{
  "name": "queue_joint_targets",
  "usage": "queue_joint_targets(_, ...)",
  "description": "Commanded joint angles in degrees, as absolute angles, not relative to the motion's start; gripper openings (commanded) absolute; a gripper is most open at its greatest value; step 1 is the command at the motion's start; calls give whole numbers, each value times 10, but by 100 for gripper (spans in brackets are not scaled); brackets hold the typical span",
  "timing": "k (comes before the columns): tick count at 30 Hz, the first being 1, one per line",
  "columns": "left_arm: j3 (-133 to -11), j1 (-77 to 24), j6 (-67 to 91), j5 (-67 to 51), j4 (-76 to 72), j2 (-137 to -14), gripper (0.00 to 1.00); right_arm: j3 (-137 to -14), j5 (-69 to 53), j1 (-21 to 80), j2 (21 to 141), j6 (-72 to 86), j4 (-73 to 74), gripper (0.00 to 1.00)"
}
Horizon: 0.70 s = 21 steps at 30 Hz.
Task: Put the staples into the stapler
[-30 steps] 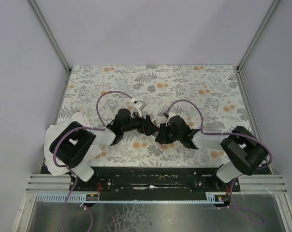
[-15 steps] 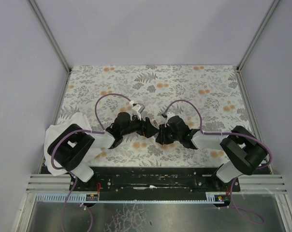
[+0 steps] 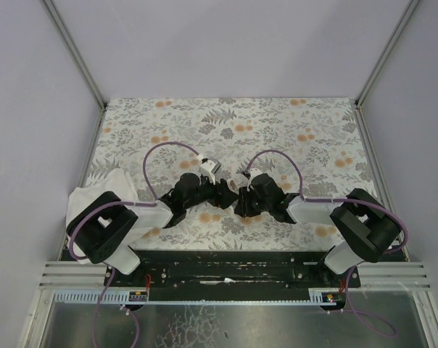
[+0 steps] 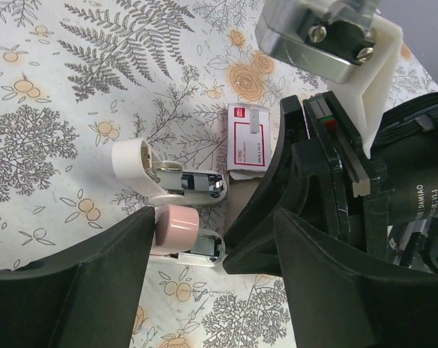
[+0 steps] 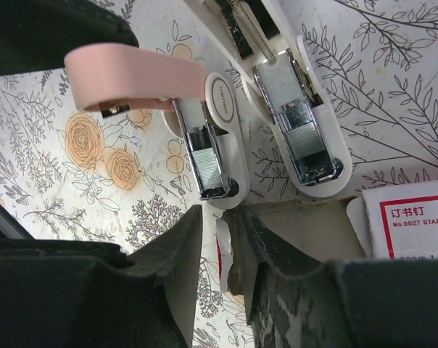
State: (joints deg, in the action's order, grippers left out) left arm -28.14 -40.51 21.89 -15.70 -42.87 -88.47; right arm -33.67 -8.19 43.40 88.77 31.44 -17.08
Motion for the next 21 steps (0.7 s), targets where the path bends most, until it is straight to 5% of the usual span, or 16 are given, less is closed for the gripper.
queue_joint_targets(1,-286,-455,203,-208,-414,-880,65,-365,-35,434,909,303,-190,34)
queue_joint_targets(12,-282,-467,211,-206,-412,-886,49,-367,-27,434,901,291,-181,34)
queue_joint_targets(21,-264,-465,232,-122,-399,-827,52,-361,-52,434,847,252,-155,41)
